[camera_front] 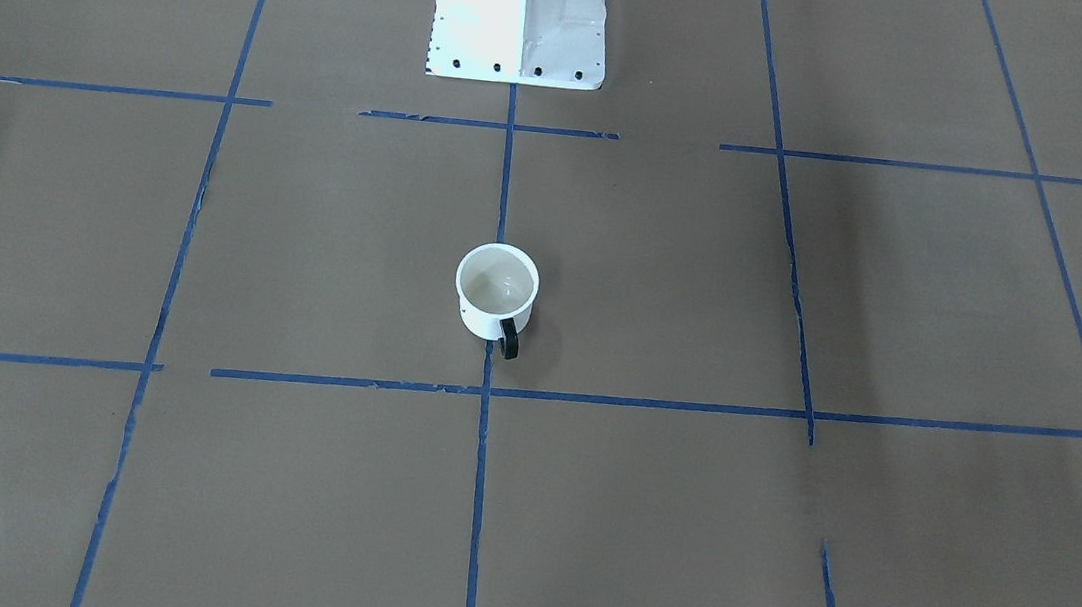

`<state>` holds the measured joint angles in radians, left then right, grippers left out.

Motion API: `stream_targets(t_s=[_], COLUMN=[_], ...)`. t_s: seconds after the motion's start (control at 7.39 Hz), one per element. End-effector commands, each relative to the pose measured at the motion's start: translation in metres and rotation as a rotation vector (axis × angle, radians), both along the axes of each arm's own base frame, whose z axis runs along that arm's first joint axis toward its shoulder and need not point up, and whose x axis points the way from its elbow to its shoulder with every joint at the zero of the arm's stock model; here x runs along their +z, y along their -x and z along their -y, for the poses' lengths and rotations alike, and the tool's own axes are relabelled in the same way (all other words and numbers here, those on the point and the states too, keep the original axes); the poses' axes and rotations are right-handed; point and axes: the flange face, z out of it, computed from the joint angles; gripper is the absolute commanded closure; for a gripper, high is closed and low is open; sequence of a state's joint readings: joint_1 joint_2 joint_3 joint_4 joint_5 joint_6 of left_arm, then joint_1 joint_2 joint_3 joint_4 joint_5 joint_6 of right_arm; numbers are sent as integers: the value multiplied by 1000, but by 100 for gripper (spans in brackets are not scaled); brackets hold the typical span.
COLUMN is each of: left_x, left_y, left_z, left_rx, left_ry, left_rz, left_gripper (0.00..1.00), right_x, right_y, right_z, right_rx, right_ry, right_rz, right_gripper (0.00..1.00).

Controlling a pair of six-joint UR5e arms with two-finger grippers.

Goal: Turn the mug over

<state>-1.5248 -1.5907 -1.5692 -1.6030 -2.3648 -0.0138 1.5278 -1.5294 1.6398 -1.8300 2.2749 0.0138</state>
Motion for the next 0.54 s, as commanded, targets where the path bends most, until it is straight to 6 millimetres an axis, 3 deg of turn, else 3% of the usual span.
stream_targets(t_s=[0.0,0.41], left_x=[-1,-1], left_y=[1,3], left_z=[1,0], left_rx=[-2,-6], left_ry=[-2,-2], left_rz=[1,1], left_gripper=[0,0], right_x=[0,0], right_y=[0,0], right_z=[0,0], right_rx=[0,0], right_ry=[0,0], right_rz=[0,0], right_gripper=[0,0])
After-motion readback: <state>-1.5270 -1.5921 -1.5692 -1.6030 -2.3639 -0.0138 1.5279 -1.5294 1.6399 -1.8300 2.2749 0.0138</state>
